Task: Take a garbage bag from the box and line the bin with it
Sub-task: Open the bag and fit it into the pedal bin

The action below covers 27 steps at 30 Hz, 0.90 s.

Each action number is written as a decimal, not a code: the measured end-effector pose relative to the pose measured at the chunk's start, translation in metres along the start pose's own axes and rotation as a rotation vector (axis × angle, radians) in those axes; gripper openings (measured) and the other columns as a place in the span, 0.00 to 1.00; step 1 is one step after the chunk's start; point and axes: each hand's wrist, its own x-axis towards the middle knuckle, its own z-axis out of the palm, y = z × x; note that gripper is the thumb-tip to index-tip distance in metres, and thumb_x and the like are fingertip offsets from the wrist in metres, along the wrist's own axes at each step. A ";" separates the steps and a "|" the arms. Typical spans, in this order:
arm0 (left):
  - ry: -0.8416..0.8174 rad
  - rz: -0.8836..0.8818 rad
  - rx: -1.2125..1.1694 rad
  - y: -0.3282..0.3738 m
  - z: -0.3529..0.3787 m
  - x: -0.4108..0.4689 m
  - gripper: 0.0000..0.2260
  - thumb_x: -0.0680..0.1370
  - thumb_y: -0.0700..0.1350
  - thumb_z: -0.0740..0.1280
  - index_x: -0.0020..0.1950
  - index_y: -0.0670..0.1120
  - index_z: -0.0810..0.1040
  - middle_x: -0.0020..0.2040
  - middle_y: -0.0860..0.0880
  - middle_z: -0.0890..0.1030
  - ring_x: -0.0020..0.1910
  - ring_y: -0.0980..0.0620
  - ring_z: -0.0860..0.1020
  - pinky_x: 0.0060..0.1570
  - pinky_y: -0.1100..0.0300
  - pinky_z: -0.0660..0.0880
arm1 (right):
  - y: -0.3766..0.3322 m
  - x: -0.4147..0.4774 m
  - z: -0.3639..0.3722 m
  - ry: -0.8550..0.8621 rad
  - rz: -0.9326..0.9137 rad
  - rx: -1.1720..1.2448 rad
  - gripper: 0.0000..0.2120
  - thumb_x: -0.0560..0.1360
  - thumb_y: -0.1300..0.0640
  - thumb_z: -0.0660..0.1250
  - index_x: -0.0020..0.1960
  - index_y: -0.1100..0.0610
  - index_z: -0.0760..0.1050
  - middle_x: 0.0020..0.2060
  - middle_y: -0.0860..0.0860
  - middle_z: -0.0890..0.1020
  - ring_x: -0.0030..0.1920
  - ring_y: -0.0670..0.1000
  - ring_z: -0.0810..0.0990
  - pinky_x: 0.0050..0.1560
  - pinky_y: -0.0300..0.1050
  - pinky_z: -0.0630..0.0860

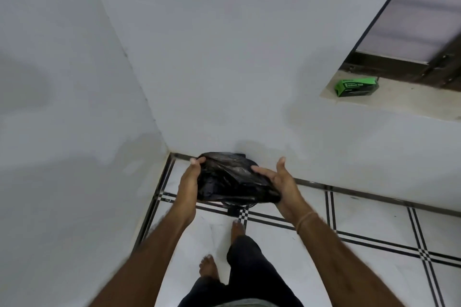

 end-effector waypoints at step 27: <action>-0.113 0.081 0.400 -0.056 0.017 0.098 0.26 0.86 0.42 0.62 0.82 0.55 0.61 0.78 0.54 0.66 0.76 0.54 0.67 0.75 0.48 0.70 | 0.015 0.109 -0.020 0.107 0.059 -0.015 0.30 0.77 0.30 0.52 0.69 0.43 0.78 0.62 0.44 0.85 0.63 0.44 0.83 0.61 0.45 0.77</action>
